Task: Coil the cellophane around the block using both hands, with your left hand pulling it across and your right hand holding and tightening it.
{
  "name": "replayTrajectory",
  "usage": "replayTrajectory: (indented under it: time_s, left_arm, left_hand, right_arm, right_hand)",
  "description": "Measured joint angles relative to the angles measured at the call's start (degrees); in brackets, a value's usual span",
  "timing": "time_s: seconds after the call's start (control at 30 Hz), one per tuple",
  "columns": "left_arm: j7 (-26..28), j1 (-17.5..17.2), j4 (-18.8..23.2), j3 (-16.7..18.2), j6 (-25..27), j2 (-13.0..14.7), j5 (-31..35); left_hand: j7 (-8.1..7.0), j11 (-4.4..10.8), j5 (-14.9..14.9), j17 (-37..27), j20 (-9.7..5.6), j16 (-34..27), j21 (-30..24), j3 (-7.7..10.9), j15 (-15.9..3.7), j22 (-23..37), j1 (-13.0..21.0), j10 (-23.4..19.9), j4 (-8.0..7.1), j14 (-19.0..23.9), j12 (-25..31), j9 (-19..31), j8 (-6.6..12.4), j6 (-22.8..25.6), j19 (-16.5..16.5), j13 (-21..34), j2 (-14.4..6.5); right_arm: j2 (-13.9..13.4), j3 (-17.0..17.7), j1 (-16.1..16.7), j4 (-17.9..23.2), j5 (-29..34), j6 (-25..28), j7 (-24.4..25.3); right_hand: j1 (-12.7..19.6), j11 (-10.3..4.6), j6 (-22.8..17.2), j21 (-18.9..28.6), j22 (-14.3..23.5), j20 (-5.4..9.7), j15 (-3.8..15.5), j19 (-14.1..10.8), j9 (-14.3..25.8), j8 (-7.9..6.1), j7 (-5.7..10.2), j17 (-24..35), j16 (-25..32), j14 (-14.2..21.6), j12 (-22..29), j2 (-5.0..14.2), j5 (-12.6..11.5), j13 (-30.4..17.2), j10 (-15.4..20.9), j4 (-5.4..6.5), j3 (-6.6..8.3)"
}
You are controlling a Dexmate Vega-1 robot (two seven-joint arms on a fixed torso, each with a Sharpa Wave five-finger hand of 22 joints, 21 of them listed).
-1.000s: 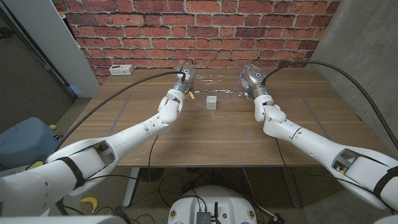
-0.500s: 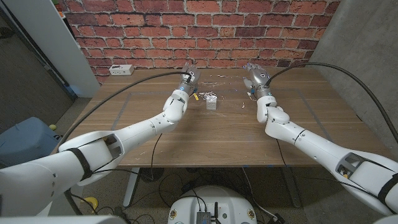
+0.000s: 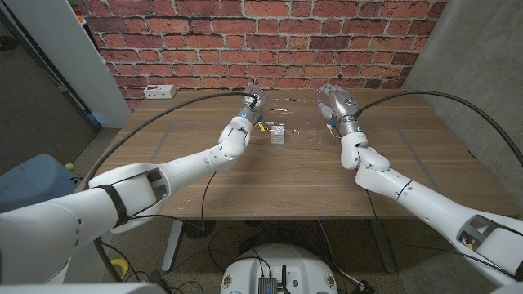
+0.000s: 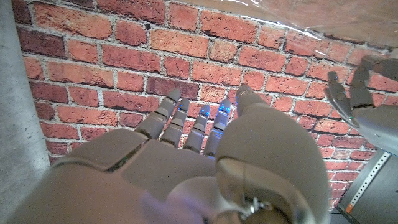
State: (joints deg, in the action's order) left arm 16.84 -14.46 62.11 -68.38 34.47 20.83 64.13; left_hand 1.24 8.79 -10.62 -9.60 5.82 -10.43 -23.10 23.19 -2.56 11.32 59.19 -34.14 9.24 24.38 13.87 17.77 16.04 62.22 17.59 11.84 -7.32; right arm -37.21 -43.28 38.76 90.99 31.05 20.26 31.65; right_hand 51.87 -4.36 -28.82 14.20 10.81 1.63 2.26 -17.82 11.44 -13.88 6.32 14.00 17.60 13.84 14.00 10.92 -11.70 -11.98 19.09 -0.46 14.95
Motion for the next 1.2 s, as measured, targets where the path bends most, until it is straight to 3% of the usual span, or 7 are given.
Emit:
replayTrajectory:
  time_s: [0.3,0.57,0.8,1.0,1.2]
  left_arm:
    - [2.14,1.74,-5.21,-2.39,0.51,-2.57,-1.64]
    - [4.21,3.40,-10.19,-4.69,1.39,-5.05,-3.53]
    - [5.57,4.54,-12.84,-6.14,1.75,-6.52,-5.30]
    - [6.39,5.34,-14.75,-7.55,1.82,-7.33,-6.80]
    - [6.81,5.78,-15.39,-8.41,2.10,-7.57,-7.80]
  left_hand:
    - [0.00,0.00,0.00,-0.01,-0.32,0.00,0.00,-0.15,0.00,0.00,0.00,0.00,-0.15,0.00,0.00,0.00,-0.41,-0.01,-0.32,0.24,0.00]
    - [-0.34,0.00,0.00,-0.01,-0.31,0.00,0.00,-0.16,0.00,-0.01,0.00,0.00,-0.15,0.00,0.00,-0.23,-0.62,0.30,-0.32,0.30,0.00]
    - [-0.53,0.00,0.01,-0.01,-0.31,0.00,0.01,-0.15,0.00,-0.01,0.00,0.00,-0.15,0.00,0.00,-0.26,-0.64,0.10,-0.32,0.29,0.00]
    - [-0.84,0.00,0.01,-0.02,-0.31,0.00,0.01,-0.39,0.00,-0.01,0.00,0.00,-0.39,0.00,-0.06,-0.27,-1.02,-0.21,-0.31,0.29,0.00]
    - [-2.57,-0.01,0.02,-0.02,-0.31,0.00,0.01,-0.39,0.00,-0.01,-0.68,0.09,-0.39,0.00,-0.38,-0.43,-2.07,-1.95,-0.31,0.29,-0.09]
  right_arm:
    - [-3.55,0.73,2.06,4.40,-1.48,-3.63,-7.36]
    - [-4.84,0.76,2.34,6.04,-2.22,-4.97,-14.54]
    - [-5.06,-0.44,0.95,6.31,-1.32,-3.97,-21.99]
    - [-4.84,-1.68,-0.34,6.17,-0.33,-3.22,-24.76]
    - [-4.47,-2.86,-1.56,5.69,1.32,-2.28,-28.98]
  right_hand:
    - [-0.93,1.08,-3.02,0.00,0.00,-0.31,0.00,-0.31,-0.26,-0.76,-1.40,-0.17,0.21,1.63,0.21,0.28,-0.44,0.00,2.10,1.20,1.20]
    - [-1.88,0.16,-0.93,-0.24,-0.01,-0.30,-0.11,0.96,-0.25,1.07,0.24,-0.03,-0.77,-0.61,-1.16,0.47,-0.44,0.22,-0.55,1.70,2.36]
    - [-2.05,-0.12,1.00,-0.47,-0.01,-1.34,-0.15,1.99,-0.53,2.45,0.75,-0.38,-1.53,-2.68,-2.14,-0.55,-0.44,0.27,-2.67,0.52,2.97]
    - [-1.34,-0.43,2.00,-0.47,-0.01,-1.45,0.11,2.09,-0.53,2.85,1.12,-0.71,-1.98,-3.02,-2.35,-1.26,-0.44,0.27,-3.58,-0.81,3.33]
    - [-1.34,-0.76,2.96,-0.90,-0.01,-1.54,-0.09,2.19,-0.39,3.10,1.46,-0.97,-2.36,-3.45,-2.57,-1.26,-0.44,0.26,-4.07,-1.22,3.26]
